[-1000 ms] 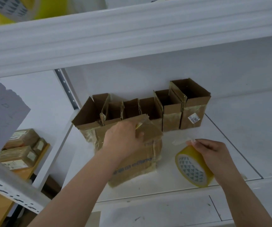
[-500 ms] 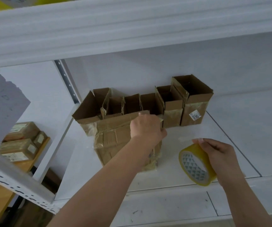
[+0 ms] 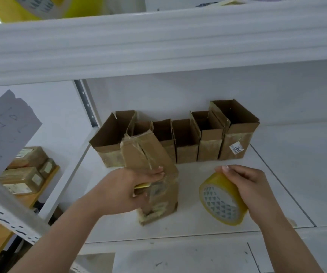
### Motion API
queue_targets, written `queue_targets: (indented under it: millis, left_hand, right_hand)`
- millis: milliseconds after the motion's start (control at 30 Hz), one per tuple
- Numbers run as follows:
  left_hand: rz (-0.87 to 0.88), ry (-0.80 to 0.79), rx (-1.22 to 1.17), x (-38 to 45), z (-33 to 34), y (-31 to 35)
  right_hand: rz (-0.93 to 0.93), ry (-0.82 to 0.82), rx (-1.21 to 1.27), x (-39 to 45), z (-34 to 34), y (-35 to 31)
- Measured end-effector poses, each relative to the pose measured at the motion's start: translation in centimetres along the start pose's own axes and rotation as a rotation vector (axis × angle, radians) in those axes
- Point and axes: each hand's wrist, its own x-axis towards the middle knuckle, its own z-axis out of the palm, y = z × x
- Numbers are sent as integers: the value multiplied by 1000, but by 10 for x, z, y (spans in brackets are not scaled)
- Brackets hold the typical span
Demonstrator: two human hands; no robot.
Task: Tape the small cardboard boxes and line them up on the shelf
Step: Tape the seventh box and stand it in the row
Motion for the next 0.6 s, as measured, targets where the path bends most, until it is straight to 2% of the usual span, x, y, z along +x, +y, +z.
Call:
queue_targets:
  millis: [167, 267, 333, 433, 467, 600]
  left_hand:
    - [22, -5, -133, -25, -5, -22]
    - [-47, -34, -245, -28, -8, -25]
    - [-142, 95, -342, -25, -14, -15]
    - [-297, 440, -453, -13, -16, 14]
    - [-338, 475, -511, -7, -15, 26]
    - [-373, 265, -581, 12, -8, 56]
  right_hand:
    - [-38, -125, -74, -4, 7, -17]
    - [-70, -198, -112, -7, 14, -27]
    - [-88, -239, -111, -10, 19, -32]
    - [-105, -312, -131, -14, 27, -39]
    - [-107, -330, -134, -15, 29, -41]
    - [-122, -399, -118, -21, 40, -48]
